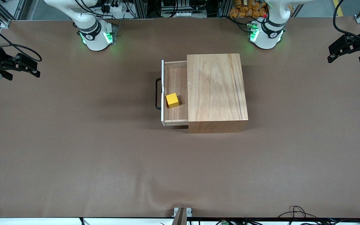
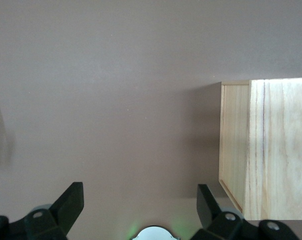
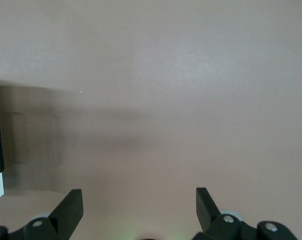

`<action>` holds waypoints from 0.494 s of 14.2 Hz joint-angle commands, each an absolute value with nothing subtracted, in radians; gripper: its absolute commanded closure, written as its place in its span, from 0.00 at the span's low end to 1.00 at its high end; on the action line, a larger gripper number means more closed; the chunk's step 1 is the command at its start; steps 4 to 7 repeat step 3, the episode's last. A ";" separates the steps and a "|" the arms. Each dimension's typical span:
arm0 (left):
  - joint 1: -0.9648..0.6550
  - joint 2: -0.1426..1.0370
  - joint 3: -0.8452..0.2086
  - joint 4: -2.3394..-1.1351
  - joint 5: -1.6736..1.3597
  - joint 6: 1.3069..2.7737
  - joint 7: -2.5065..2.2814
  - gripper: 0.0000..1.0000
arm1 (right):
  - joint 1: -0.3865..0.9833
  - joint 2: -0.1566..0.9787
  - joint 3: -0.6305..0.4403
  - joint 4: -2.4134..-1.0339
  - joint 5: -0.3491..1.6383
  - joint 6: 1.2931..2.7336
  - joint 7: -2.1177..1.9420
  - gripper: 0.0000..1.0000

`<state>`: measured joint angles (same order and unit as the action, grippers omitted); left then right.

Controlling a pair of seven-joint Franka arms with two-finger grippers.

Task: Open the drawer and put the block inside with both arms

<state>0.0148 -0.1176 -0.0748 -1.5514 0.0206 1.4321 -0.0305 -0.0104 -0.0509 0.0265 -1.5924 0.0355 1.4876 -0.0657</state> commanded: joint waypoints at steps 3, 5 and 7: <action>0.032 -0.114 -0.074 -1.540 0.011 1.440 -0.025 0.00 | -0.029 -0.052 0.048 -1.583 0.025 1.485 -0.063 0.00; 0.032 -0.114 -0.074 -1.540 0.011 1.440 -0.025 0.00 | -0.029 -0.052 0.048 -1.583 0.025 1.485 -0.063 0.00; 0.032 -0.114 -0.074 -1.540 0.011 1.440 -0.025 0.00 | -0.029 -0.052 0.048 -1.583 0.025 1.485 -0.063 0.00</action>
